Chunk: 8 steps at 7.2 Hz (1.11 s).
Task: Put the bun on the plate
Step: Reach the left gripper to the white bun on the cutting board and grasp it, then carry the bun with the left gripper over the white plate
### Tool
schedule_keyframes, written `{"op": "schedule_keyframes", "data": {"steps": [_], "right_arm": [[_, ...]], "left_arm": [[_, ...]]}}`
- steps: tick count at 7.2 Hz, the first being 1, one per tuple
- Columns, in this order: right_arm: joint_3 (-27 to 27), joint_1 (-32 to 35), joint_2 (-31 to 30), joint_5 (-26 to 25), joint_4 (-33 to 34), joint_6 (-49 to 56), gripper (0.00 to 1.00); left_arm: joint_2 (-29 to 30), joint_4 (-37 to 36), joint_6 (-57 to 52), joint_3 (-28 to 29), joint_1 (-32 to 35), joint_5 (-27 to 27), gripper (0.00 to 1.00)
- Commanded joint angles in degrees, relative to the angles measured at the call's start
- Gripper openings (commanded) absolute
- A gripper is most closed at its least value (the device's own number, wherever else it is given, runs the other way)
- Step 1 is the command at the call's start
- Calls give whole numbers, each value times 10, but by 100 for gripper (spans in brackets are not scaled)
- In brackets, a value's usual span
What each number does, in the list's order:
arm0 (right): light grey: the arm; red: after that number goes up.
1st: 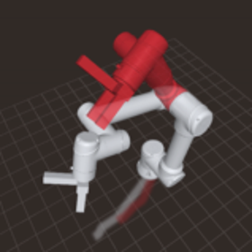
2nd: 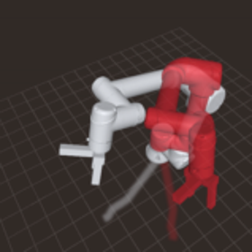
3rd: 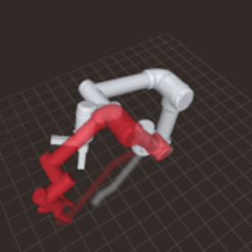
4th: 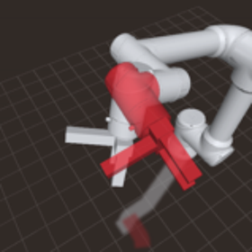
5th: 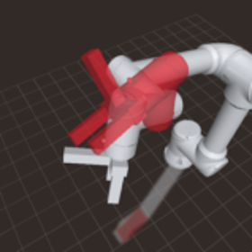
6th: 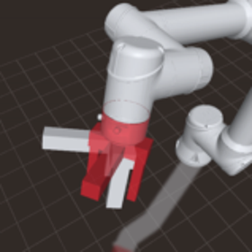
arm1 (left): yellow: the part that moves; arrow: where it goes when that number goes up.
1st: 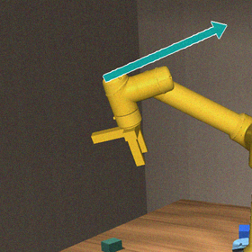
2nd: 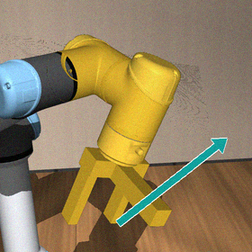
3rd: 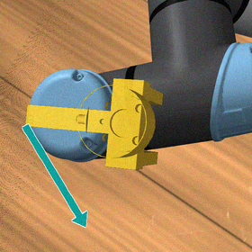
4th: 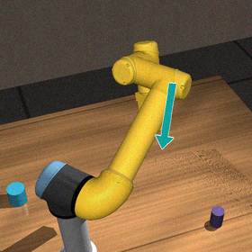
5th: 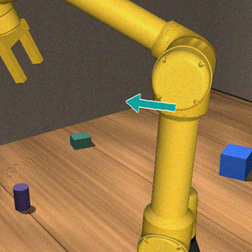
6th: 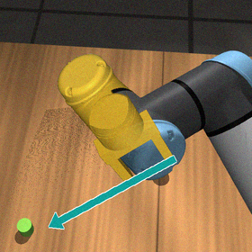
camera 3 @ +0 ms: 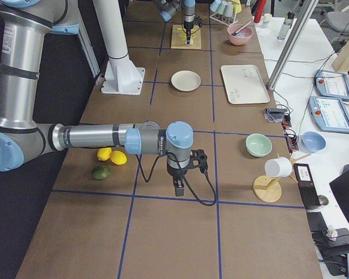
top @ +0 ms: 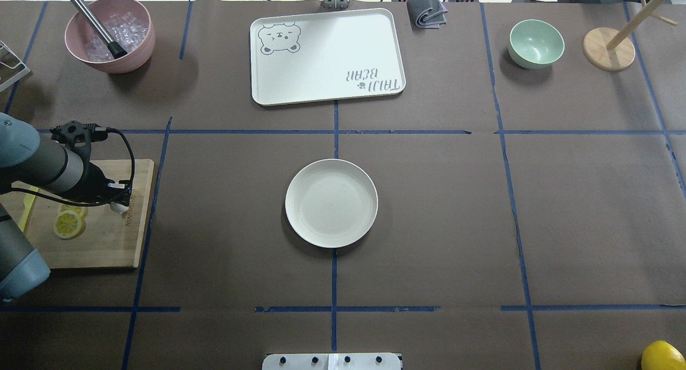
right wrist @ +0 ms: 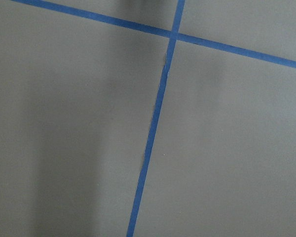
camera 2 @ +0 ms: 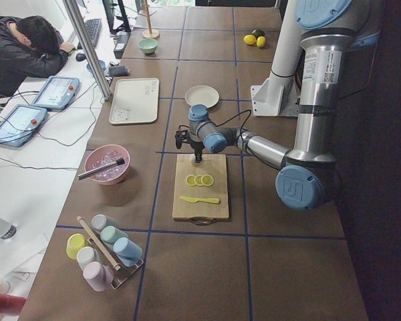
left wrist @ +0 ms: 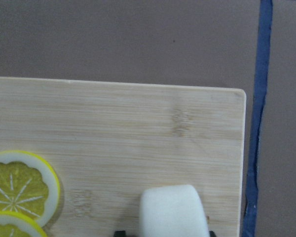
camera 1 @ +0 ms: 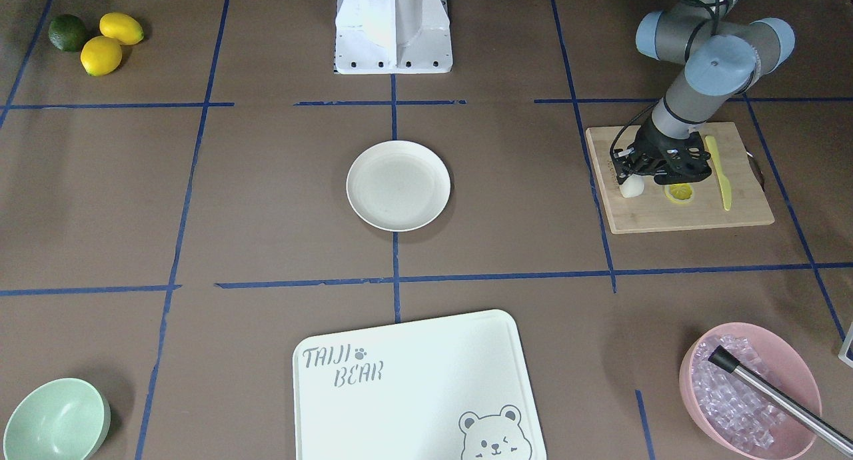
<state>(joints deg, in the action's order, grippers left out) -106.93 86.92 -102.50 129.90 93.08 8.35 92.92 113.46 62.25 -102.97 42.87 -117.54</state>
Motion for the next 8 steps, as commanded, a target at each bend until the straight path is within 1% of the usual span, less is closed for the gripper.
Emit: {"op": "schedule_keyframes", "data": {"steps": [1,2,3,4,5,7,8], "right_arm": [[0,1,-2,1,0,-1,100],[0,1,-2,1,0,0,100],[1,1,-2,0,0,-1,100],[1,1,-2,-1,0,-1,100],[2,1,-2,-2,0,-1,100],[3,1,-2,-2,0,-1,100],[3,1,-2,-2,0,-1,100]], "left_arm": [[50,-99,5,-46,1,-1,13],[126,-193,9,-55,1,2,14],[186,-256,38,-57,-2,9,14],[229,-277,97,-56,-42,12,14],[263,-276,157,-45,-87,34,14],[367,-267,228,43,-145,84,14],[432,-265,254,107,-151,88,15]]}}
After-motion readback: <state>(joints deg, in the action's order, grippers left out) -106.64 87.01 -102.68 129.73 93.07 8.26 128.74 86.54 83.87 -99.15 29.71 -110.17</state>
